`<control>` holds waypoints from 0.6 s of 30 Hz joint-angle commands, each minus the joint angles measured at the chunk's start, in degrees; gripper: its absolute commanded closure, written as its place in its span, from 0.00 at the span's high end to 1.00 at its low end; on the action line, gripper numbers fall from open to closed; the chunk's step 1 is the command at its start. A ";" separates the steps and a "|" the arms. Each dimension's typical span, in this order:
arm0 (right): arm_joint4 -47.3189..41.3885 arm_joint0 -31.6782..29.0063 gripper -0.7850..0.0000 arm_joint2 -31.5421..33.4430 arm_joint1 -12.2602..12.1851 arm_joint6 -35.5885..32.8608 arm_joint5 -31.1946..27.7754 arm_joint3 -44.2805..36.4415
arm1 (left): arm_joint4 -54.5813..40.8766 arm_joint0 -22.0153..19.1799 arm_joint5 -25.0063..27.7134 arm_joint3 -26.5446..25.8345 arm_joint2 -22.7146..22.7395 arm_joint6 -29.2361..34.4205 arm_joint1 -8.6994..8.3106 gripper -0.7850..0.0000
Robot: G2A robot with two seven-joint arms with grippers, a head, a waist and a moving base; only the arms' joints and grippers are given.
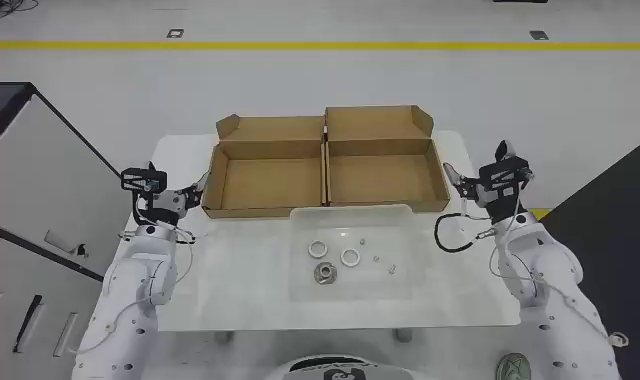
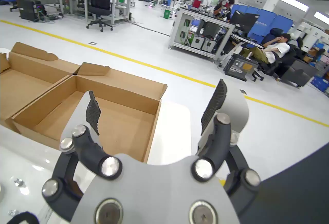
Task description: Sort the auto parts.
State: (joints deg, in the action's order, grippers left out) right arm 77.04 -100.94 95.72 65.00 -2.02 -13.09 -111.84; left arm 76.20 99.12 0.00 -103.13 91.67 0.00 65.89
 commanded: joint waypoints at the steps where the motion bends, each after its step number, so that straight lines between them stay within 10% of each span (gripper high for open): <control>1: -0.32 0.24 1.00 1.35 -0.34 -1.93 -4.75 -1.89 | 0.00 0.00 0.00 0.00 0.00 0.00 0.00 1.00; 18: -13.89 11.58 1.00 3.68 -3.38 -34.62 -32.80 -10.69 | 0.00 0.00 0.00 0.00 0.00 0.00 0.00 1.00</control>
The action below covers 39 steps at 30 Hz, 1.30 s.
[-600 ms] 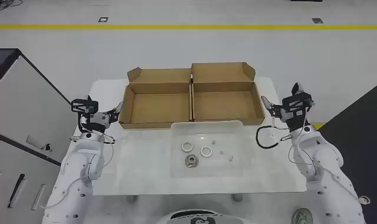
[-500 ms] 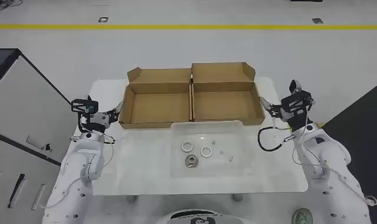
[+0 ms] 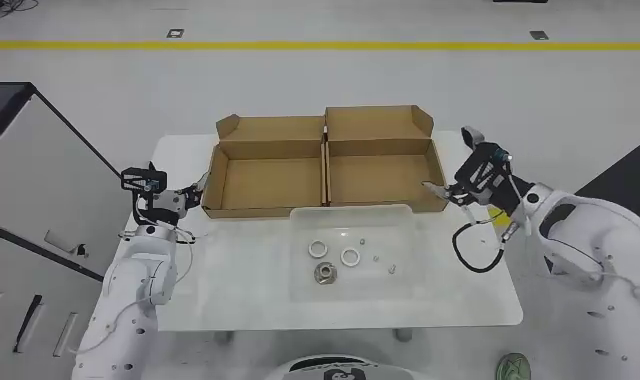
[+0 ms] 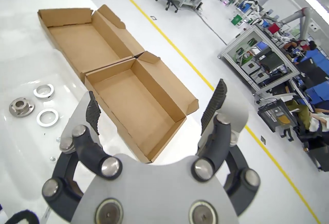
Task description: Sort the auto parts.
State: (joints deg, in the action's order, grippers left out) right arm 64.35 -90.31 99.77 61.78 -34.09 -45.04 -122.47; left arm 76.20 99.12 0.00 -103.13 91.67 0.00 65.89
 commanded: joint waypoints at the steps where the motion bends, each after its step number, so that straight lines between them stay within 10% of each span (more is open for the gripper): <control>1: -2.57 1.85 1.00 -0.91 -0.35 -4.73 -1.84 -0.10 | 0.00 0.00 0.00 0.00 0.00 0.00 0.00 1.00; 9: -12.63 8.67 1.00 -7.49 -2.45 -20.67 -4.49 -0.65 | 0.00 0.00 0.00 0.00 0.00 0.00 0.00 1.00; 39: -25.78 31.63 1.00 -49.17 -22.95 -32.09 6.93 6.18 | 0.00 0.00 0.00 0.00 0.00 0.00 0.00 1.00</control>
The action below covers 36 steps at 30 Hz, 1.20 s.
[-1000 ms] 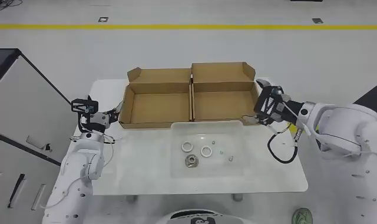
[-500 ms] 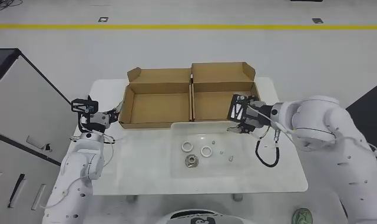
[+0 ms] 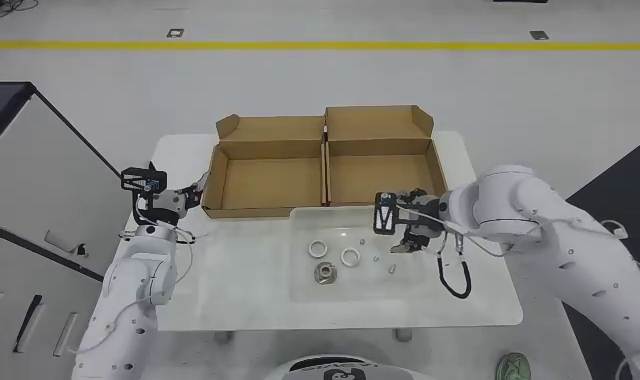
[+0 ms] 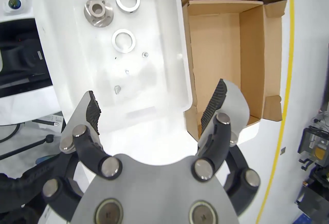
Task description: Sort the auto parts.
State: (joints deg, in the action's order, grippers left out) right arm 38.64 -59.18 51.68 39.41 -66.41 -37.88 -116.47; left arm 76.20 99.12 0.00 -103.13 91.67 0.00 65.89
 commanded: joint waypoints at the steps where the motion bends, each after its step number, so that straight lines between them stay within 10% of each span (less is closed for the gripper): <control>1: -0.15 1.04 1.00 -2.17 -1.18 0.52 -0.53 0.36 | 0.00 0.00 0.00 0.00 0.00 0.00 0.00 1.00; 13: -0.41 7.08 1.00 -13.02 -5.34 3.39 -3.38 2.24 | 0.00 0.00 0.00 0.00 0.00 0.00 0.00 1.00; 36: 0.69 11.61 1.00 -19.85 -4.34 4.96 -4.94 5.08 | 0.00 0.00 0.00 0.00 0.00 0.00 0.00 1.00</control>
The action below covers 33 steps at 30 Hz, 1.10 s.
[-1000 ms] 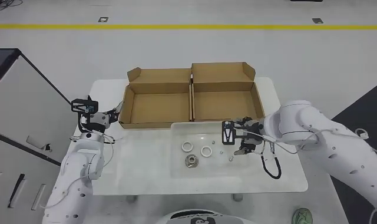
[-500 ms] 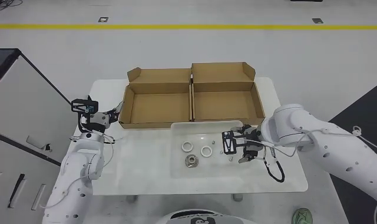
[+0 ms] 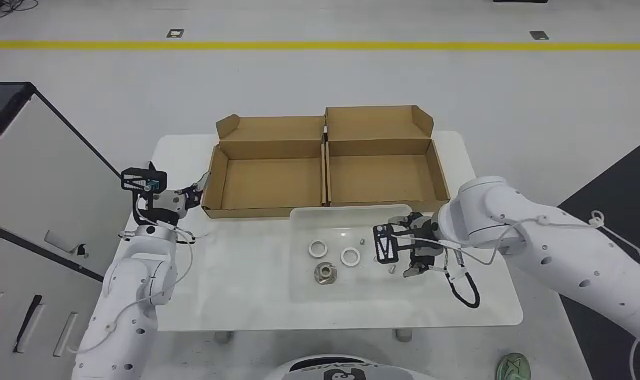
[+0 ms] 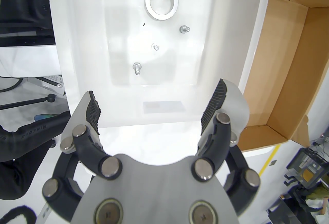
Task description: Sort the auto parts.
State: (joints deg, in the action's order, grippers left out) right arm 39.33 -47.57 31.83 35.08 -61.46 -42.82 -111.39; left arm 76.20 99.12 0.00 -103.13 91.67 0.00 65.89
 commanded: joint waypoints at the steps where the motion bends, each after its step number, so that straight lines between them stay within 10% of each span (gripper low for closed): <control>1: 0.00 0.00 1.00 0.00 0.00 0.00 0.00 0.00 | 0.00 0.00 0.00 0.00 0.00 0.00 0.00 1.00; 33: -5.28 18.24 0.96 -21.41 7.41 -8.89 8.88 4.44 | 0.00 0.00 0.00 0.00 0.00 0.00 0.00 1.00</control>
State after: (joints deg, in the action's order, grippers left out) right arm 34.51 -29.96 11.22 42.19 -70.26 -34.02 -107.41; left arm 76.20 99.12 0.00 -103.13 91.67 0.00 65.89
